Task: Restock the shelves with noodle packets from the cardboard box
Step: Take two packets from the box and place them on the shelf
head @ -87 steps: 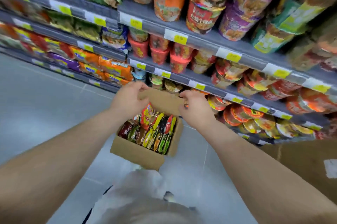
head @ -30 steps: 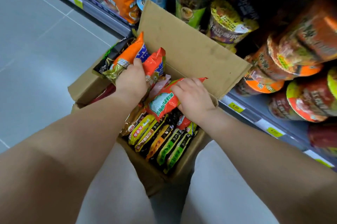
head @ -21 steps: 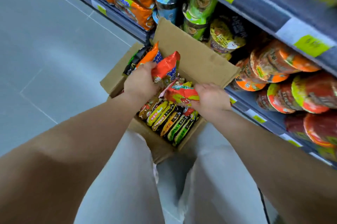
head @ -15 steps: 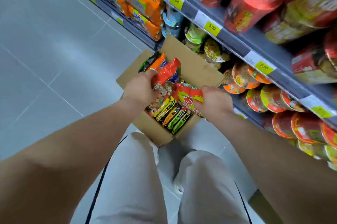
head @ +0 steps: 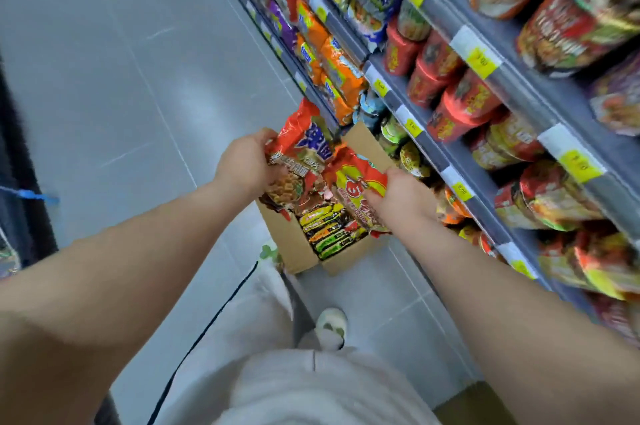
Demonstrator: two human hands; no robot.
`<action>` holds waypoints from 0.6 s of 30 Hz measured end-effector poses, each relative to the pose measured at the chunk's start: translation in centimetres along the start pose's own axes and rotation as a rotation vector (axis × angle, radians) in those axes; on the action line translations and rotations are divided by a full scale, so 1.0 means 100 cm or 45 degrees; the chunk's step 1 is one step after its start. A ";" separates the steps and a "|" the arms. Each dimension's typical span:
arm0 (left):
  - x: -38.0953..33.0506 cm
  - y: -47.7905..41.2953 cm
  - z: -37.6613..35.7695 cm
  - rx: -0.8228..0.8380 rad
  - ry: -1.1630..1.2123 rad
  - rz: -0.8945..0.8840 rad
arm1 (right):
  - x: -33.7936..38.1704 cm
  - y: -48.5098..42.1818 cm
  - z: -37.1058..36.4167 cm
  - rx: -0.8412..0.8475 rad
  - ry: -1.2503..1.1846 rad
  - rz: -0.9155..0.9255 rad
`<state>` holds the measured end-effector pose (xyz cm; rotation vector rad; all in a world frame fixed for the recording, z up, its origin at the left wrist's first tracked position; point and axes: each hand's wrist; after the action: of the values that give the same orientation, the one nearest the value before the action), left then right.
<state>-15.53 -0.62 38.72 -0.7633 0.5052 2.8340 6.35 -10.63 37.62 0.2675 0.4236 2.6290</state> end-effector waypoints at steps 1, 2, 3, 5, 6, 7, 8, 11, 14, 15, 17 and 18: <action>0.008 0.006 0.007 -0.036 0.042 0.043 | 0.010 0.000 0.004 0.007 0.013 0.027; 0.017 0.010 0.013 -0.066 0.086 0.080 | 0.021 0.001 0.009 0.010 0.015 0.049; 0.028 0.013 0.024 -0.104 0.132 0.115 | 0.036 -0.001 0.015 0.004 0.023 0.091; 0.046 0.014 0.038 -0.143 0.179 0.147 | 0.063 -0.004 0.026 -0.003 0.055 0.156; 0.058 0.012 0.050 -0.171 0.188 0.155 | 0.083 -0.007 0.032 -0.007 0.079 0.190; 0.070 0.008 0.059 -0.187 0.194 0.166 | 0.100 -0.009 0.036 -0.012 0.099 0.214; 0.082 0.003 0.070 -0.201 0.198 0.174 | 0.118 -0.013 0.040 -0.016 0.107 0.238; 0.129 -0.023 0.117 -0.244 0.151 0.178 | 0.188 -0.032 0.046 -0.032 0.125 0.322; 0.177 -0.053 0.174 -0.280 0.103 0.162 | 0.266 -0.053 0.053 -0.058 0.082 0.383; 0.196 -0.064 0.197 -0.292 0.114 0.165 | 0.297 -0.061 0.055 -0.082 0.086 0.394; 0.222 -0.080 0.229 -0.314 0.136 0.171 | 0.341 -0.073 0.061 -0.118 0.093 0.397; 0.238 -0.092 0.249 -0.332 0.146 0.177 | 0.368 -0.082 0.063 -0.139 0.079 0.399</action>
<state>-45.11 18.60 44.19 -0.9762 0.2117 3.0370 -20.88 15.20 44.98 0.2326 0.2744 2.9619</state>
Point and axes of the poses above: each hand's wrist, its own y-axis away from the middle knuckle, its own z-axis out of the back of the hand, x = y × z, and after that the axes turned 3 degrees about y, right-handed
